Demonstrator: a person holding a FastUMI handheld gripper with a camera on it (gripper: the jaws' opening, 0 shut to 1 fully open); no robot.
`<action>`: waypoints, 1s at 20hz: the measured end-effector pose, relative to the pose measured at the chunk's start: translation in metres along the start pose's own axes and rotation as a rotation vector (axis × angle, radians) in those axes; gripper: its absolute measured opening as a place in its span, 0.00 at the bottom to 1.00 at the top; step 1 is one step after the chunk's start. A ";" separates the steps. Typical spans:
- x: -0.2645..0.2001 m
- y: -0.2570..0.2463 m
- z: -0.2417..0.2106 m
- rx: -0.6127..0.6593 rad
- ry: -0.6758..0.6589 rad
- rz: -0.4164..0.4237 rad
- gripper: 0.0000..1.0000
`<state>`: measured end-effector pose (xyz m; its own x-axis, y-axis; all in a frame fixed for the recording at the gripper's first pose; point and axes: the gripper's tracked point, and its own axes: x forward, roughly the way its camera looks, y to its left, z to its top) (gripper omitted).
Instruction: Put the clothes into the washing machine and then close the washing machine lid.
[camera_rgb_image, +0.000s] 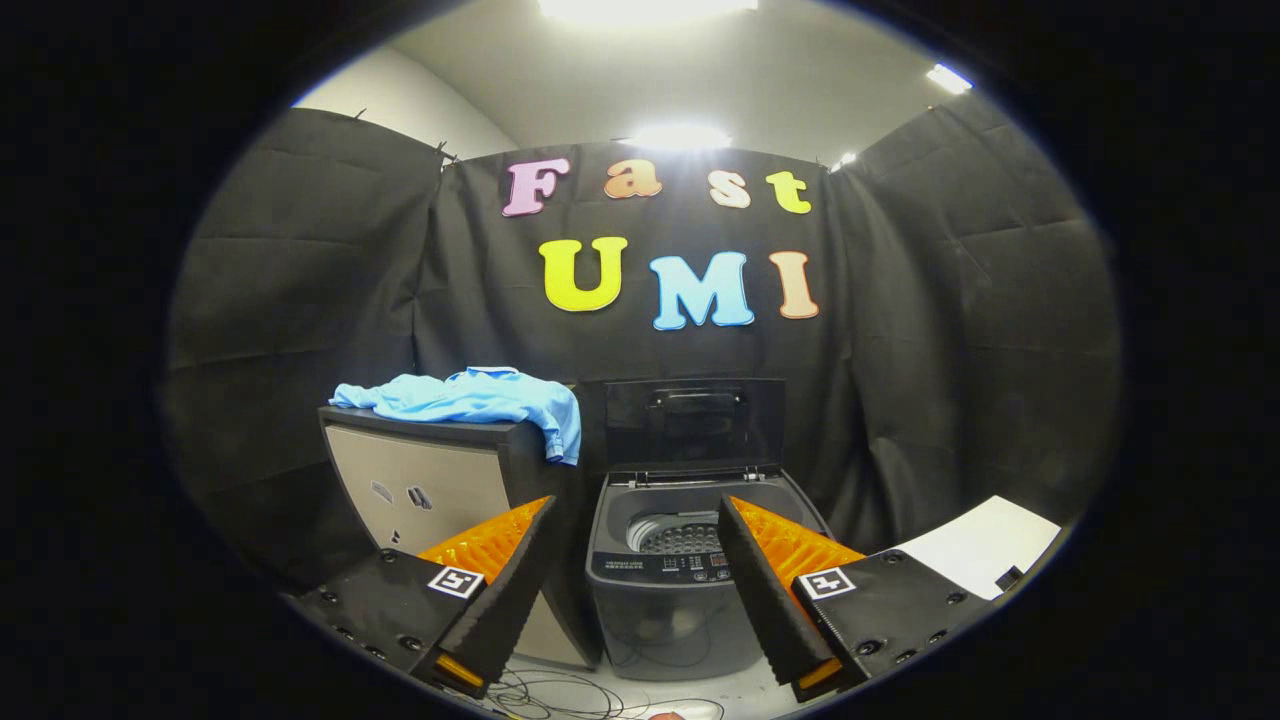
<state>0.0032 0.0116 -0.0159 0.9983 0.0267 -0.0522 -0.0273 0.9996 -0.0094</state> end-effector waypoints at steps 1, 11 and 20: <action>-0.001 0.000 0.002 -0.001 -0.002 -0.001 0.98; 0.018 0.028 0.032 0.021 -0.012 0.050 0.98; 0.067 0.064 0.081 0.012 -0.038 0.141 0.98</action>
<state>0.0724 0.0779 0.0606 0.9858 0.1675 -0.0140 -0.1674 0.9859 0.0069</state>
